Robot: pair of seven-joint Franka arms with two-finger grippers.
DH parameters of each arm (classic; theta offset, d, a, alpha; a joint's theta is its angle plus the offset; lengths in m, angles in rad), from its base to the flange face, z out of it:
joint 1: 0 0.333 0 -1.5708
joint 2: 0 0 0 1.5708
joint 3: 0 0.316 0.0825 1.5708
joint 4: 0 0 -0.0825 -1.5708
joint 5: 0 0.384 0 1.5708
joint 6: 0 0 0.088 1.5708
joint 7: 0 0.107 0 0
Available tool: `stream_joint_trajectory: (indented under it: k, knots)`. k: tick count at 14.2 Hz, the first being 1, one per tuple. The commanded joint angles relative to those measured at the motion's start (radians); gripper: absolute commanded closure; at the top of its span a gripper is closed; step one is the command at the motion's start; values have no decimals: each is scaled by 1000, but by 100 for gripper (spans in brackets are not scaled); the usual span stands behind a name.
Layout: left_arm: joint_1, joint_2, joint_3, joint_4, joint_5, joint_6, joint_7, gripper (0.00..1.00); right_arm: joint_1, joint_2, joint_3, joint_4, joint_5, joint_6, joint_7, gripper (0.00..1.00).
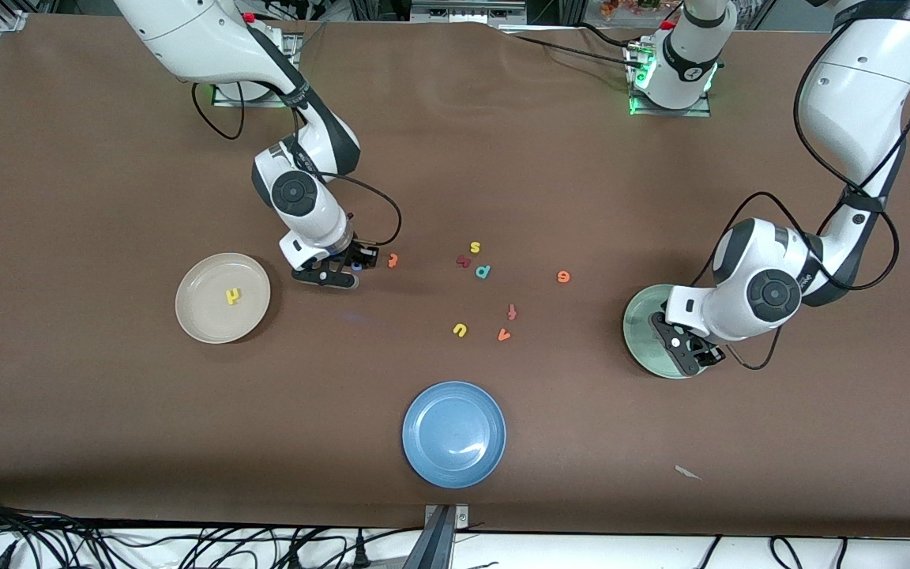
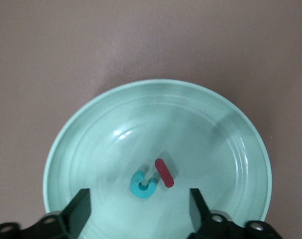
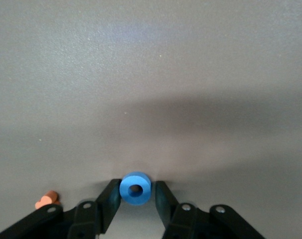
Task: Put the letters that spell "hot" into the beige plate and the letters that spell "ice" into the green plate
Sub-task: 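Carry the teal c to the green plate while the right gripper reaches the blue ring, then release the teal c with the left gripper while the right gripper grasps the ring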
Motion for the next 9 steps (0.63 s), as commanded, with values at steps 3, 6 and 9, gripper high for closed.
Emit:
stream_joint_trajectory:
  k: [3, 6, 9]
  knots:
    - [-26, -44, -70, -5, 15, -68, -109, 1, 5, 21, -5, 14, -20, 6, 33, 68]
    - [-23, -44, -169, -14, 15, -149, -355, 11, 8, 22, -5, 20, -20, 6, 33, 76]
    - [-32, -40, -211, -34, 15, -157, -557, 24, 6, 19, -5, 34, -20, 0, 26, 82]
